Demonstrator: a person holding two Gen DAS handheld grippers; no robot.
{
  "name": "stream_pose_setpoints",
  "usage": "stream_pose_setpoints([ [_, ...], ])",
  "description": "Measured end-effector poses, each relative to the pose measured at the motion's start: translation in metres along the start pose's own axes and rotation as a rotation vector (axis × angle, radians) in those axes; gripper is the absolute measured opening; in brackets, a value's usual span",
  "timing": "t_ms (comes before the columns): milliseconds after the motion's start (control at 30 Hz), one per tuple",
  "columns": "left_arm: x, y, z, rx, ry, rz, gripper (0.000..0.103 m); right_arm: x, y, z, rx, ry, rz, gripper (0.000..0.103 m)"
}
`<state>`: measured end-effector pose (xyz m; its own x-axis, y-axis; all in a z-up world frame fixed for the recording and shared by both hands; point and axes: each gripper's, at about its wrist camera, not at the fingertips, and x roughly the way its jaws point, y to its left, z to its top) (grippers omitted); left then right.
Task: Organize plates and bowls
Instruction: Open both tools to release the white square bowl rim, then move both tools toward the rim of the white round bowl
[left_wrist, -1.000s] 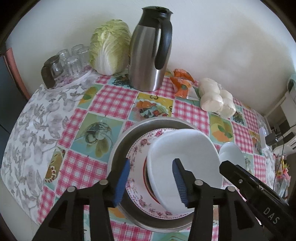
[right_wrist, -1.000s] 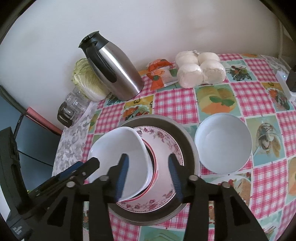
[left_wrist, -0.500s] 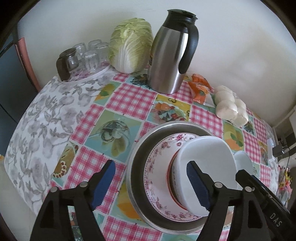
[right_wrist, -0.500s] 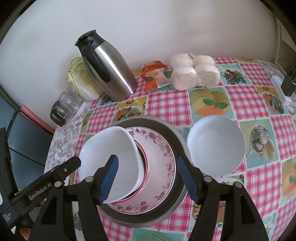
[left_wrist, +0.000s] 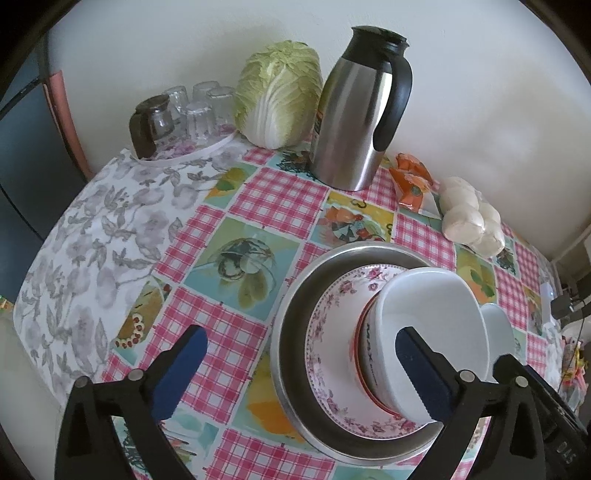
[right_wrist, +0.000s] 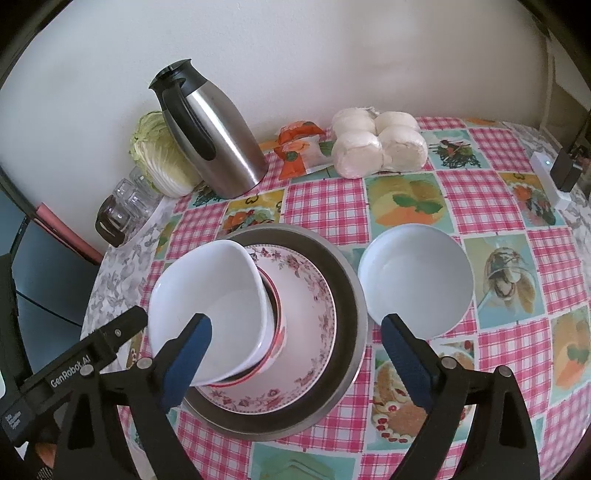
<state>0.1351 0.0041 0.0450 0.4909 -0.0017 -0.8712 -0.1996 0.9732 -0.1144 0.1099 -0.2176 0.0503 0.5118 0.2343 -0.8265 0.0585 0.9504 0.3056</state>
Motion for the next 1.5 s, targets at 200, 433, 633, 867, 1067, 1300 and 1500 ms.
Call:
stream_pose_setpoints([
  [200,-0.006,0.002,-0.003,-0.012,-0.004,-0.008,0.103,-0.011,-0.005,-0.006,0.001,-0.007,-0.013,0.093],
  [433,-0.019,-0.005,-0.005,-0.002,-0.028,-0.011,0.103,-0.026,-0.014,-0.006,0.011,-0.025,-0.018,0.093],
  [633,-0.029,-0.025,-0.005,0.025,-0.051,-0.017,0.103,-0.036,-0.043,-0.003,0.059,-0.04,-0.021,0.093],
  [867,-0.031,-0.063,-0.012,0.098,-0.059,-0.025,0.103,-0.051,-0.089,0.0,0.13,-0.084,-0.091,0.093],
  [1067,-0.036,-0.106,-0.017,0.19,-0.076,-0.043,0.103,-0.06,-0.129,0.001,0.202,-0.1,-0.131,0.093],
  [1300,-0.036,-0.161,-0.016,0.295,-0.094,-0.069,0.103,-0.063,-0.166,0.003,0.271,-0.102,-0.157,0.093],
  [1500,-0.022,-0.193,-0.014,0.338,-0.085,-0.092,0.103,-0.057,-0.181,0.006,0.278,-0.09,-0.191,0.093],
])
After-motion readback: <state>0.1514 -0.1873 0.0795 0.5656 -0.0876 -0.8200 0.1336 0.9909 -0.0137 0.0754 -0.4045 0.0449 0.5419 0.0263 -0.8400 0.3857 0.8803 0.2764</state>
